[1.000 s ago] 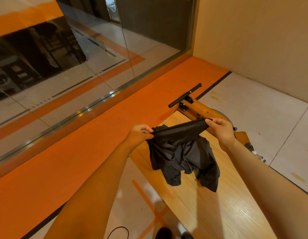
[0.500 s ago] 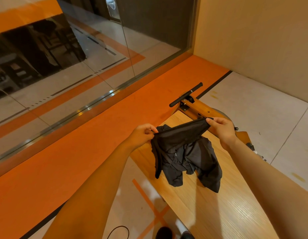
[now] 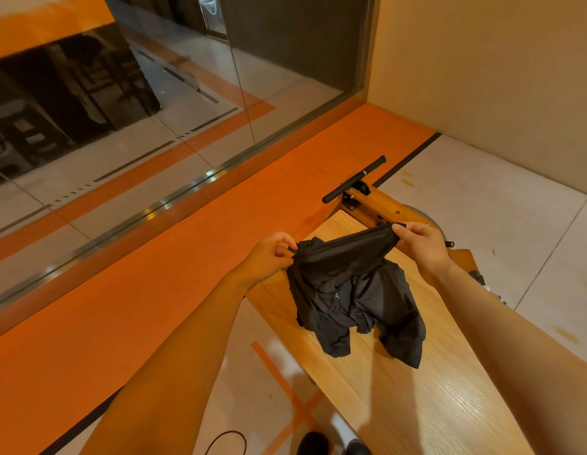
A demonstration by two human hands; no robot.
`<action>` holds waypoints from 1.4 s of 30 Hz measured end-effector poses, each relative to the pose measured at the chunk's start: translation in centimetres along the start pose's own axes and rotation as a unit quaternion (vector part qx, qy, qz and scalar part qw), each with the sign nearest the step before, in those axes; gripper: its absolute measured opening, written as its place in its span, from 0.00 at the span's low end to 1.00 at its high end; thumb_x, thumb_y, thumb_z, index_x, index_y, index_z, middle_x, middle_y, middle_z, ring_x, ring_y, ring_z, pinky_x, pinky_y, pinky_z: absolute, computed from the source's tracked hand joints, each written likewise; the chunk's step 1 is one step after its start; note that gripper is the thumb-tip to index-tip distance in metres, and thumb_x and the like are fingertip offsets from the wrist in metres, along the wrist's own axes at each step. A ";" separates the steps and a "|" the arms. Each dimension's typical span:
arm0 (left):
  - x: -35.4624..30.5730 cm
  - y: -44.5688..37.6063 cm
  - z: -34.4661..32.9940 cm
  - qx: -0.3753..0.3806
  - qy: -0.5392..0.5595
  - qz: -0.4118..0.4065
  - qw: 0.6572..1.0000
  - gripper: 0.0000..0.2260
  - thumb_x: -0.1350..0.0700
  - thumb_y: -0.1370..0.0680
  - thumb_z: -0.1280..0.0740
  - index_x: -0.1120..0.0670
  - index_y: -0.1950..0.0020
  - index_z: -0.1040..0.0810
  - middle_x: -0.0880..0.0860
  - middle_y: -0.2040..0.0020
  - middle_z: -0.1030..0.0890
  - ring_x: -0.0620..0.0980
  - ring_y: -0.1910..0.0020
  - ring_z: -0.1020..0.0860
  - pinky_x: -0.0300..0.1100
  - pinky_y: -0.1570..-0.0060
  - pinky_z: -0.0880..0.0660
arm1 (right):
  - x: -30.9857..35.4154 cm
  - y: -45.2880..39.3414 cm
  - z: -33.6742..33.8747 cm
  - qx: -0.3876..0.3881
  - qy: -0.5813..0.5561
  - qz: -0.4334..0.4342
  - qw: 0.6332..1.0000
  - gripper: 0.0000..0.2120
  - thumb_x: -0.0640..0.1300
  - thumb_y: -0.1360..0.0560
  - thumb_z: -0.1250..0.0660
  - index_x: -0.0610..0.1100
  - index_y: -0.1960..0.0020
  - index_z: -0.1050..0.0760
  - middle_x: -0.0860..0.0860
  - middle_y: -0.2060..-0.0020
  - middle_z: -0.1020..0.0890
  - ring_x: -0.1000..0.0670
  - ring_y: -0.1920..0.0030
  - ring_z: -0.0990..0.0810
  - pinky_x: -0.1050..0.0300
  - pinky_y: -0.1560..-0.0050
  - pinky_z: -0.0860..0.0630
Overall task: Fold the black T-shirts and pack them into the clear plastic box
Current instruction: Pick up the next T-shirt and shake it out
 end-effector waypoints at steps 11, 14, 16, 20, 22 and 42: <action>3.5 -1.6 -1.3 -0.049 0.023 0.052 0.997 0.09 0.60 0.21 0.34 0.54 0.62 0.26 0.50 0.66 0.28 0.43 0.67 0.30 0.34 0.65 0.34 | 2.5 -0.2 -4.0 0.075 -0.034 -0.004 0.997 0.09 0.41 0.19 0.37 0.41 0.57 0.23 0.45 0.60 0.21 0.48 0.59 0.21 0.54 0.56 0.22; 4.2 -1.5 -0.9 -0.052 0.021 0.026 0.998 0.12 0.57 0.21 0.33 0.60 0.62 0.24 0.57 0.65 0.30 0.49 0.66 0.31 0.42 0.61 0.33 | 3.9 -0.4 -4.5 0.086 -0.018 0.010 0.996 0.09 0.41 0.19 0.37 0.40 0.57 0.23 0.44 0.61 0.20 0.49 0.61 0.20 0.57 0.60 0.22; 4.6 -1.6 -0.6 -0.056 0.023 0.028 0.998 0.09 0.58 0.22 0.33 0.59 0.61 0.21 0.57 0.65 0.29 0.50 0.65 0.30 0.43 0.60 0.32 | 3.8 -0.7 -4.6 0.084 0.003 0.005 0.996 0.09 0.41 0.19 0.36 0.41 0.57 0.23 0.45 0.61 0.20 0.49 0.62 0.20 0.58 0.61 0.22; 4.7 -1.6 0.1 -0.055 0.024 0.039 0.997 0.04 0.59 0.24 0.29 0.60 0.55 0.17 0.50 0.60 0.20 0.43 0.59 0.23 0.35 0.59 0.28 | 1.9 -1.2 -3.5 0.053 0.041 -0.006 0.998 0.11 0.41 0.19 0.36 0.43 0.60 0.24 0.46 0.64 0.21 0.49 0.63 0.22 0.57 0.62 0.24; 4.8 -1.5 0.4 -0.047 0.037 0.046 0.997 0.03 0.60 0.26 0.27 0.56 0.59 0.18 0.50 0.59 0.20 0.44 0.59 0.22 0.36 0.58 0.27 | 0.8 -1.4 -2.9 0.040 0.042 -0.015 0.998 0.12 0.42 0.19 0.36 0.43 0.62 0.25 0.46 0.63 0.21 0.47 0.62 0.22 0.54 0.60 0.24; 2.0 -1.7 -2.0 -0.050 0.049 -0.013 0.997 0.04 0.61 0.26 0.28 0.57 0.52 0.20 0.55 0.57 0.21 0.48 0.57 0.22 0.43 0.54 0.24 | -0.6 2.1 -13.8 0.215 0.191 0.077 0.955 0.14 0.38 0.26 0.27 0.44 0.41 0.21 0.52 0.63 0.27 0.52 0.61 0.27 0.58 0.54 0.29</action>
Point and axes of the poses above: each hand's wrist, its own y-axis away from the middle knuckle, its own z-axis out of the back of the hand, x = y × z, the point moved 10 cm from there along -y, towards the middle knuckle
